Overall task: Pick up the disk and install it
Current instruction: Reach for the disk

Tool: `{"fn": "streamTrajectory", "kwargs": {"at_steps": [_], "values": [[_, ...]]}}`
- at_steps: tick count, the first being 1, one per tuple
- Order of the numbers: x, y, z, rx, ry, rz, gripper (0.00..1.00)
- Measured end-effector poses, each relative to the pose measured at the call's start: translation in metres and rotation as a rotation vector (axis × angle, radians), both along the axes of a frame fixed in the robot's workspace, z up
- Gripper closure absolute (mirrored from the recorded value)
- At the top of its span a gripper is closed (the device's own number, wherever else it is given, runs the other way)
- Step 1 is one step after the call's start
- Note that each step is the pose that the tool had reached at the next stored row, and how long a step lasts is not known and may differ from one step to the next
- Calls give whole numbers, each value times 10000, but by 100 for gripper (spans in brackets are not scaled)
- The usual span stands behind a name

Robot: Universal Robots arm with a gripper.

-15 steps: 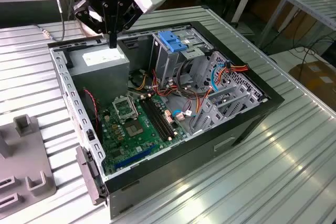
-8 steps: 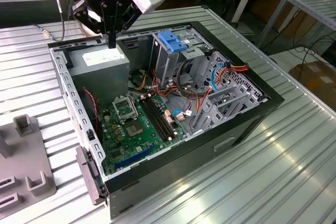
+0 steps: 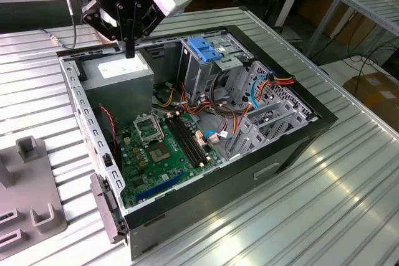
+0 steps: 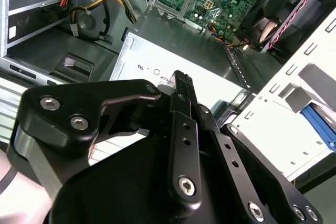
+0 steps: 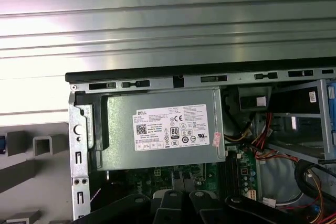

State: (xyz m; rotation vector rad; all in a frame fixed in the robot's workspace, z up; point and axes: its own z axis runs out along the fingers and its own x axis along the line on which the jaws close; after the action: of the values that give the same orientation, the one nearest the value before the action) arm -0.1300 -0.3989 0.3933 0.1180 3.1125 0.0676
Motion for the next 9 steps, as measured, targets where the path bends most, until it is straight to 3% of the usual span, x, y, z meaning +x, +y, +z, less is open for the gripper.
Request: {"fn": "streamTrajectory", "kwargs": {"at_steps": [9], "values": [[-85, 0, 0, 0, 1, 0, 90]]}}
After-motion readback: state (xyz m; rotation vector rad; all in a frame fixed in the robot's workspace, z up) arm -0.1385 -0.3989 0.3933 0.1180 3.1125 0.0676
